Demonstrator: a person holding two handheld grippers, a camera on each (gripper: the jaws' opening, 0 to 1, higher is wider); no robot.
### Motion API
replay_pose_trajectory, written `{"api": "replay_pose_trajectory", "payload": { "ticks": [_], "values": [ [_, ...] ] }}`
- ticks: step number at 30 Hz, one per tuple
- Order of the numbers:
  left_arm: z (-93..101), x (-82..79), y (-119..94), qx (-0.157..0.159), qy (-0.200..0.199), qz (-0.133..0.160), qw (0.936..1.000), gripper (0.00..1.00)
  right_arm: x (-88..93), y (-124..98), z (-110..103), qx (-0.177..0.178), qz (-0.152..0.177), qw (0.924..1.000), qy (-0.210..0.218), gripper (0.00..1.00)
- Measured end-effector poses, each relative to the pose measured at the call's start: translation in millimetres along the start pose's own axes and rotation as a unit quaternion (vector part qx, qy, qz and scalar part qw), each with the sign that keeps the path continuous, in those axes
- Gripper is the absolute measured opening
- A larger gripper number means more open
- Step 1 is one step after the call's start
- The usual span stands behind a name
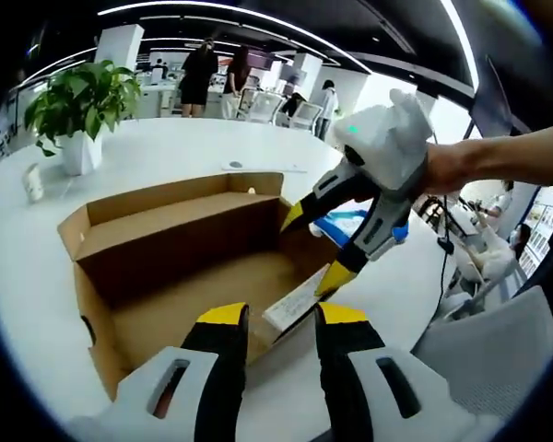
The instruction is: Operate the shoe box by opening the lid, removing the specified soft item, and placing it in the target area until the item is outside and the box remains undamaged.
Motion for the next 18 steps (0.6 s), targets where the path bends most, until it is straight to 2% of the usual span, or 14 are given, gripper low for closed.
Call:
{"api": "replay_pose_trajectory", "payload": {
  "ticks": [11, 18],
  "values": [
    [1.1, 0.7, 0.1, 0.001, -0.001, 0.0, 1.0, 0.29, -12.0, 16.8, -4.4, -0.025, -0.008, 0.9996, -0.012, 0.59],
    [0.4, 1.7, -1.0, 0.0, -0.001, -0.001, 1.0, 0.29, -11.5, 14.8, 2.1, -0.014, -0.004, 0.9999, 0.005, 0.61]
  ]
}}
Point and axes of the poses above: the point that each gripper's makers call its tool centre point, and the gripper's own axes: y roughly forward along the fingers, z roughly to its right, x roughly out of its underside, the point moved 3 cm from there along -y, roughly backward along the fingers, and after that the axes turned 9 degrees about y, right-handed, at the moved point
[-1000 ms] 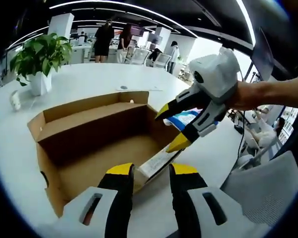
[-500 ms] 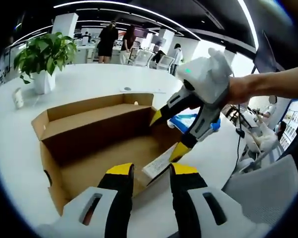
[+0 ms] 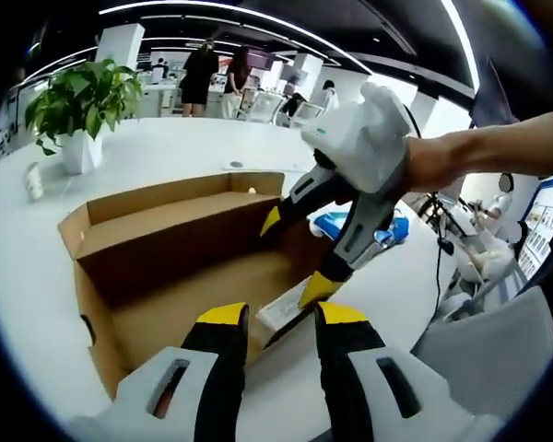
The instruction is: Operate the shoe box by opening the lid, removing the specified soft item, and placing it in the target area until the item is outside and the box remains undamaged.
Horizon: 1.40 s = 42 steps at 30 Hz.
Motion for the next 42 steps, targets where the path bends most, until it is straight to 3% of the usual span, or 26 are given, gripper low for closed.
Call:
{"api": "replay_pose_trajectory", "payload": {
  "ticks": [4, 8, 13, 20, 42],
  "values": [
    [-2.1, -0.5, -0.6, -0.002, -0.004, 0.002, 1.0, 0.28, 3.0, -4.4, 7.2, 0.017, 0.005, 0.9996, 0.021, 0.59],
    [-1.4, -1.0, 0.2, 0.0, -0.005, 0.002, 1.0, 0.28, 3.8, -5.6, 4.9, 0.019, 0.003, 0.9997, 0.013, 0.56],
    [-0.2, -1.1, 1.3, 0.003, -0.004, 0.001, 1.0, 0.28, -4.2, -0.8, -8.3, -0.002, 0.011, 0.9999, 0.006, 0.57],
    [-0.8, -0.3, 0.7, 0.004, -0.005, 0.0, 1.0, 0.28, 1.5, 12.4, -7.8, 0.02, -0.028, 0.9988, -0.036, 0.5],
    [-2.5, -1.1, 0.0, 0.0, -0.008, 0.003, 1.0, 0.28, 16.6, 28.5, -8.4, 0.043, -0.071, 0.9962, -0.029, 0.36]
  ]
}}
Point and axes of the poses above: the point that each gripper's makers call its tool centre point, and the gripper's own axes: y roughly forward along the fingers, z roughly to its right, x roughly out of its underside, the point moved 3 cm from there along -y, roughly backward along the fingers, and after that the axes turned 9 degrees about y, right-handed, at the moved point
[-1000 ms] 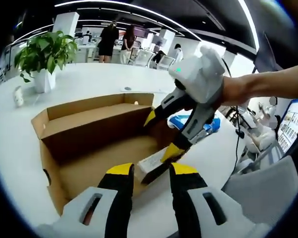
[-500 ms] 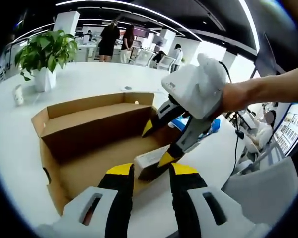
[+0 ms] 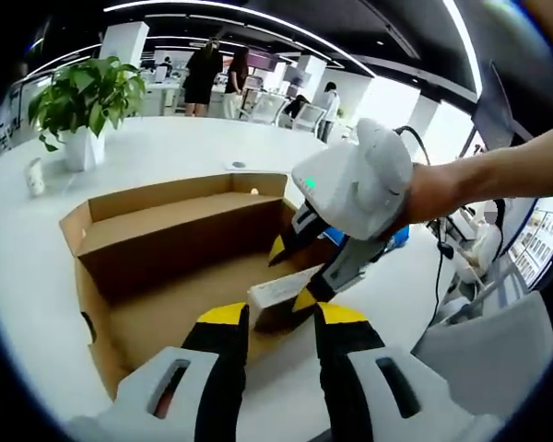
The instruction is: Operate the shoe box by opening the lid, removing the specified soft item, and placing it in the target area until the item is outside and the box remains undamaged.
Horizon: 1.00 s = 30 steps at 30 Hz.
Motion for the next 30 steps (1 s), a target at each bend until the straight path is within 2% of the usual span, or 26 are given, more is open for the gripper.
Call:
{"api": "replay_pose_trajectory", "payload": {
  "ticks": [3, 6, 7, 14, 23, 30],
  "values": [
    [0.5, 0.8, 0.0, 0.001, 0.0, -0.001, 1.0, 0.28, 2.1, 3.6, -2.6, 0.006, -0.007, 0.9999, -0.004, 0.31],
    [0.9, 0.9, 0.2, 0.001, 0.0, -0.001, 1.0, 0.28, 1.1, 1.9, -9.0, -0.011, -0.004, 0.9997, 0.021, 0.18],
    [1.1, 1.0, 0.4, 0.002, 0.0, -0.002, 1.0, 0.28, 0.9, 0.9, -7.6, -0.003, -0.003, 0.9997, 0.025, 0.18],
    [3.4, 0.9, 1.3, 0.005, 0.002, -0.003, 1.0, 0.28, 0.5, -1.7, -10.9, -0.012, -0.001, 0.9994, 0.031, 0.17],
    [2.9, -3.0, 1.5, 0.007, -0.004, 0.005, 1.0, 0.28, -10.0, -22.4, 2.3, 0.015, 0.027, 0.9978, 0.059, 0.17],
    [6.5, -5.7, 1.8, 0.012, -0.007, 0.009, 0.9999, 0.28, -15.8, -41.7, 4.5, 0.03, 0.049, 0.9954, 0.077, 0.17]
  ]
}}
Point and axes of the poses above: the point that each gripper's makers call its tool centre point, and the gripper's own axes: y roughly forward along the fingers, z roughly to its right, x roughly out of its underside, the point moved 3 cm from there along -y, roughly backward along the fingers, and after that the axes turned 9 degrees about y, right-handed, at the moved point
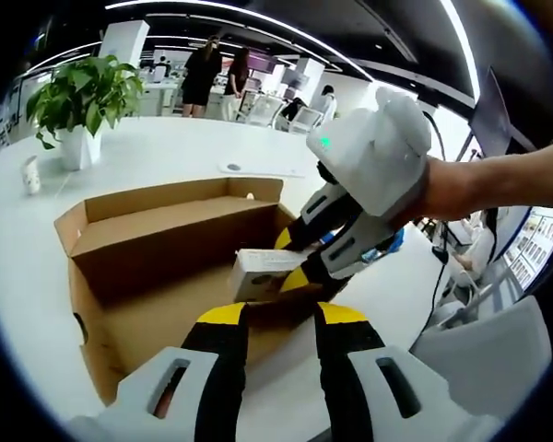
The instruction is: Operate the shoe box by opening the lid, removing the specified soft item, and placing it in the target area until the item is outside and the box remains undamaged.
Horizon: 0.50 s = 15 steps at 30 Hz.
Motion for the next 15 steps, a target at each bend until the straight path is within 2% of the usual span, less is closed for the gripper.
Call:
{"api": "replay_pose_trajectory", "payload": {
  "ticks": [9, 15],
  "values": [
    [3.9, -0.4, 1.0, 0.009, 0.001, 0.001, 1.0, 0.28, -11.7, -23.0, -5.5, 0.018, 0.019, 0.9996, -0.006, 0.17],
    [6.7, 0.2, 0.5, 0.014, 0.002, 0.0, 0.9999, 0.29, -18.0, -39.5, 0.0, 0.035, 0.031, 0.9989, -0.003, 0.17]
  ]
}}
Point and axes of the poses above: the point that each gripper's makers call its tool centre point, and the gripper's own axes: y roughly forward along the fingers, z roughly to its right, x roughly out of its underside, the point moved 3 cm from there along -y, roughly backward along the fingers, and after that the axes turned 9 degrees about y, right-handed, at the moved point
